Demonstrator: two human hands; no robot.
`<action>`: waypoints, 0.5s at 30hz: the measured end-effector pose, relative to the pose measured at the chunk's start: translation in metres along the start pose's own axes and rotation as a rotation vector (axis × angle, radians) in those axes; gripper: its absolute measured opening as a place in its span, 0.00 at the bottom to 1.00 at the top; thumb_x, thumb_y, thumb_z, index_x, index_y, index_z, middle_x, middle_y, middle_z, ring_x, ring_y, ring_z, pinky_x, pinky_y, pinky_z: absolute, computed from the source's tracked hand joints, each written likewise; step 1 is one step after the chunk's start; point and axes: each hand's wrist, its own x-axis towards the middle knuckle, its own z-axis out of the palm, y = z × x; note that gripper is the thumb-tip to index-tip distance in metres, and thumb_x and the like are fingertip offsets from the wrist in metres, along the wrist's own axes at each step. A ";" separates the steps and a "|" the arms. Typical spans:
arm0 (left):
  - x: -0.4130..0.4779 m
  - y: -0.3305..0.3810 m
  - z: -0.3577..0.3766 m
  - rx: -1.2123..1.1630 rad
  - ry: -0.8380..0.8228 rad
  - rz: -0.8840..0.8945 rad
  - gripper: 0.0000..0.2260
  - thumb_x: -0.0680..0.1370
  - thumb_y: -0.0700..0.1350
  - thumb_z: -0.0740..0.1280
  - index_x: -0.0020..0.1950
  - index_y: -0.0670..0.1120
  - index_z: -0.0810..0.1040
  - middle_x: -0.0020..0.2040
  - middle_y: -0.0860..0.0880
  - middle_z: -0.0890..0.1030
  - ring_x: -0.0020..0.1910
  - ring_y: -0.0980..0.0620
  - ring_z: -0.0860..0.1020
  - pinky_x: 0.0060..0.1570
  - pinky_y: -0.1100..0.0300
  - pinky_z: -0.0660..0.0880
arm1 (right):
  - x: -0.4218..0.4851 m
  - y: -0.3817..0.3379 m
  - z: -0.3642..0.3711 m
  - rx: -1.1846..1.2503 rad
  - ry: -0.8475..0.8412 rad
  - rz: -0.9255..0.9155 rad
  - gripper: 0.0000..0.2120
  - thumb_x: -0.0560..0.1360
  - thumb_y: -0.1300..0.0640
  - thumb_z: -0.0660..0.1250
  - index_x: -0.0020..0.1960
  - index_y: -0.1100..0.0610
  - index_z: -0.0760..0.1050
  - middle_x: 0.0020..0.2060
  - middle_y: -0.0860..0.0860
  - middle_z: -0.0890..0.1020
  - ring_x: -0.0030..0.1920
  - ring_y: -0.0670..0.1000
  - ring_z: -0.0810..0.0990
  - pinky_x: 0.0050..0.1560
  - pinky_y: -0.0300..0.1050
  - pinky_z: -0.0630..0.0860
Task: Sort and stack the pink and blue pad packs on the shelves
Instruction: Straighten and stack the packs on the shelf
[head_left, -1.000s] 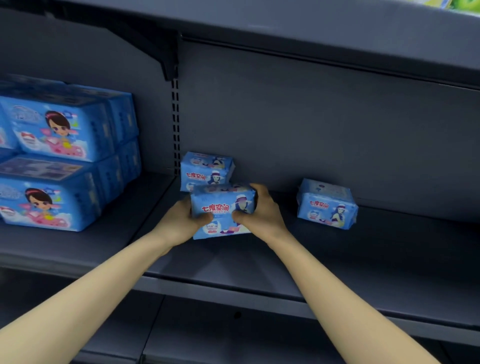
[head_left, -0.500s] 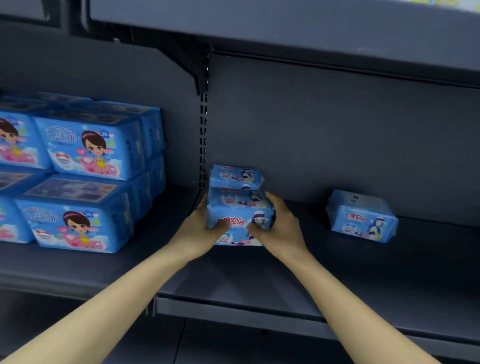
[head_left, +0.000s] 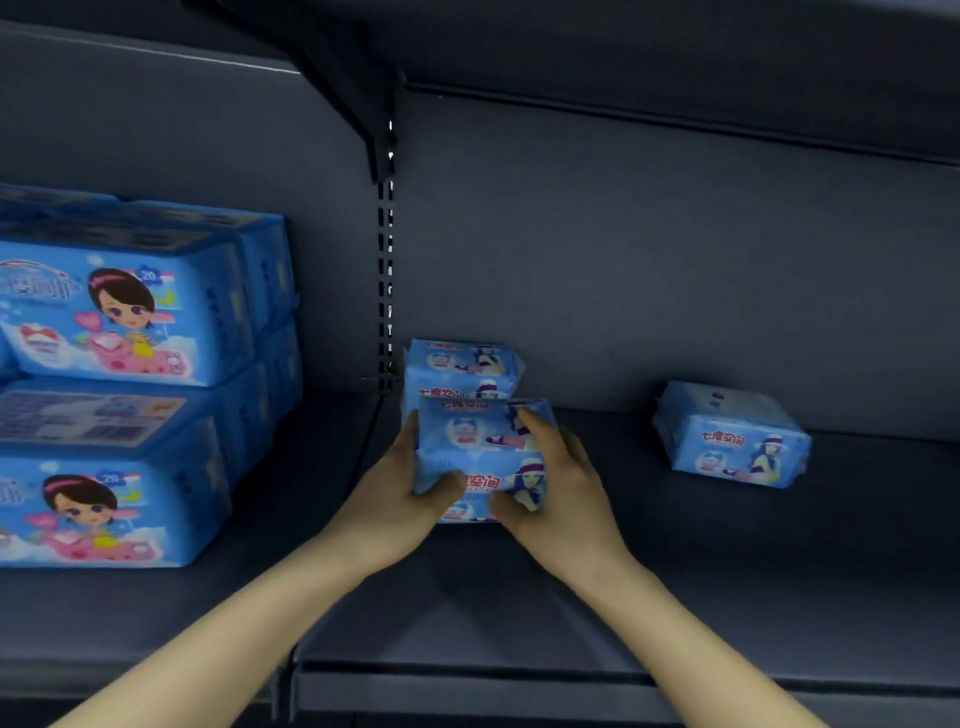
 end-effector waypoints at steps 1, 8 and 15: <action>0.001 -0.001 -0.001 0.006 -0.005 0.008 0.23 0.78 0.41 0.64 0.65 0.63 0.61 0.57 0.65 0.75 0.55 0.71 0.73 0.52 0.75 0.69 | 0.000 0.000 0.001 -0.016 0.001 -0.006 0.36 0.72 0.58 0.69 0.74 0.48 0.55 0.65 0.48 0.64 0.52 0.39 0.65 0.42 0.17 0.62; 0.015 0.006 -0.012 -0.021 -0.015 0.075 0.24 0.76 0.38 0.65 0.60 0.64 0.63 0.54 0.66 0.76 0.52 0.72 0.75 0.51 0.76 0.70 | 0.011 -0.009 -0.005 -0.047 0.030 -0.045 0.34 0.73 0.60 0.67 0.73 0.45 0.55 0.64 0.49 0.65 0.53 0.42 0.68 0.49 0.26 0.62; 0.034 0.020 -0.025 -0.013 0.011 0.175 0.21 0.76 0.37 0.65 0.55 0.63 0.66 0.52 0.63 0.77 0.51 0.70 0.76 0.51 0.75 0.72 | 0.036 -0.018 -0.013 -0.050 0.090 -0.135 0.32 0.74 0.61 0.66 0.73 0.47 0.57 0.63 0.50 0.66 0.49 0.43 0.68 0.47 0.26 0.64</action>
